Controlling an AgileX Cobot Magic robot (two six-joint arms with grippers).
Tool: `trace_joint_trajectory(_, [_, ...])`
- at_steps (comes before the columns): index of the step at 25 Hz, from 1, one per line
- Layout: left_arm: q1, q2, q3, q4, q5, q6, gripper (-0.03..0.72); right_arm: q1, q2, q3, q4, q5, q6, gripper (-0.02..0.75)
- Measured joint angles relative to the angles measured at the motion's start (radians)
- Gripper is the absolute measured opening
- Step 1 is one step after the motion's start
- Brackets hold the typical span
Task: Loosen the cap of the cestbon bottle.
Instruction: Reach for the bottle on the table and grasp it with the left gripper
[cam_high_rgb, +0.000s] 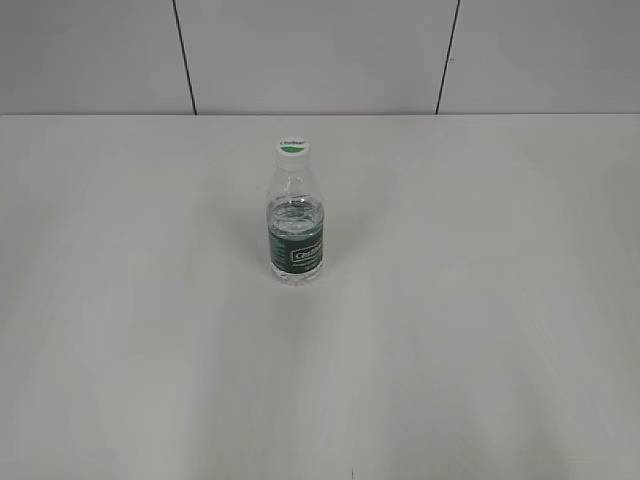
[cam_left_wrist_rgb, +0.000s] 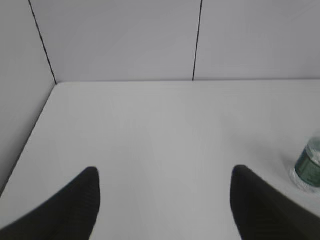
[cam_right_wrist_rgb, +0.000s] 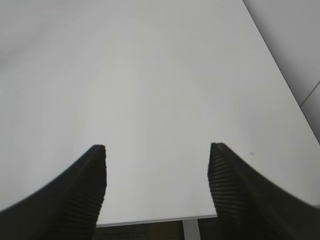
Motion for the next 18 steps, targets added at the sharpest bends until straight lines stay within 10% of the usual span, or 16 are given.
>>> trace_joint_trajectory(18, [-0.002, 0.743, 0.0, -0.081, -0.655, 0.001, 0.47, 0.0, 0.0, 0.0, -0.002, 0.0, 0.0, 0.489])
